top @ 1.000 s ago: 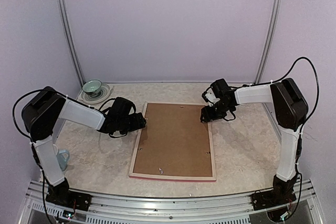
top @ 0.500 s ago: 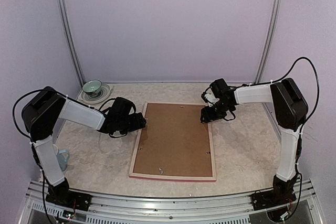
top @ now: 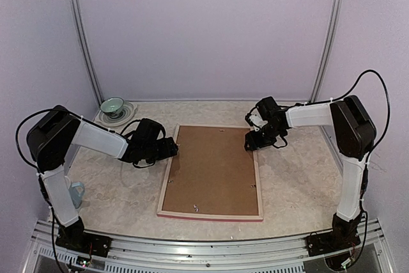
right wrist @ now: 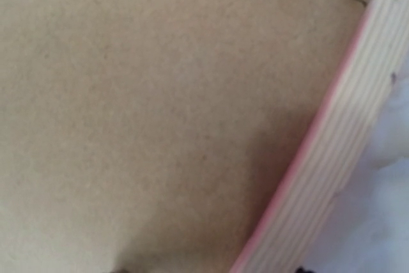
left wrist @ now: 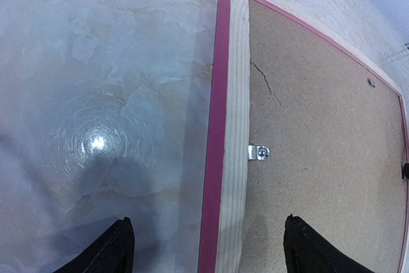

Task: Put the photo into the frame
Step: Press the fastener onto the backboard.

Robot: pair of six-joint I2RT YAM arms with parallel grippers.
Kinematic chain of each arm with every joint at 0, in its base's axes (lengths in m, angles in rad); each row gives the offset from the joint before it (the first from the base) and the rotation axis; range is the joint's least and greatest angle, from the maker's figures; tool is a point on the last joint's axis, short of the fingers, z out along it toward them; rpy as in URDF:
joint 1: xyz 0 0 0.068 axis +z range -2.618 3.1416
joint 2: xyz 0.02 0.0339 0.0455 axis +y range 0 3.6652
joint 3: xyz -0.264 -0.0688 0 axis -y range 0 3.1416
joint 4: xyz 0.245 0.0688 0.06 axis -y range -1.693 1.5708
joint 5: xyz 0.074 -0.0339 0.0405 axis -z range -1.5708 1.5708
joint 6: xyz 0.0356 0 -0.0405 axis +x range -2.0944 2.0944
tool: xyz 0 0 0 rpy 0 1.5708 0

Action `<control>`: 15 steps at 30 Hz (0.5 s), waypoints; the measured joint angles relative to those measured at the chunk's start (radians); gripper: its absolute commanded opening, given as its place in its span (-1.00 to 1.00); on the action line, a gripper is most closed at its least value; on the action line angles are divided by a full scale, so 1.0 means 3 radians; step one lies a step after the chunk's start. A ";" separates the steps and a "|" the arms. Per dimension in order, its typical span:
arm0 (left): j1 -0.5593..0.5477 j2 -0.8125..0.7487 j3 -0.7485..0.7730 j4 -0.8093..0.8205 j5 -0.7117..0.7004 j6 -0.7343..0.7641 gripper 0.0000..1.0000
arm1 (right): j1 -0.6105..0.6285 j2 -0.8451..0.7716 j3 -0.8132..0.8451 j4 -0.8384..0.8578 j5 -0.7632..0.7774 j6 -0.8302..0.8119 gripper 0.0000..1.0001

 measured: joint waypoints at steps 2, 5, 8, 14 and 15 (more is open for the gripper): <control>0.0000 0.0000 0.0000 0.0000 0.0000 0.0000 0.59 | 0.0001 -0.0014 -0.0022 -0.0001 0.0005 -0.0003 0.19; 0.0001 0.0000 0.0000 0.0001 0.0000 -0.0001 0.59 | 0.0006 -0.0027 -0.0038 -0.0004 0.0019 -0.0004 0.19; 0.0000 0.0000 0.0000 0.0001 0.0000 -0.0001 0.59 | 0.0017 -0.0042 -0.0056 0.0003 0.0055 -0.0003 0.18; 0.0000 0.0000 0.0000 0.0004 0.0000 -0.0005 0.59 | 0.0034 -0.0069 -0.0083 -0.0010 0.0131 0.0006 0.14; 0.0000 0.0000 0.0000 0.0004 0.0000 -0.0006 0.59 | 0.0039 -0.0072 -0.0084 -0.0014 0.0144 0.0005 0.14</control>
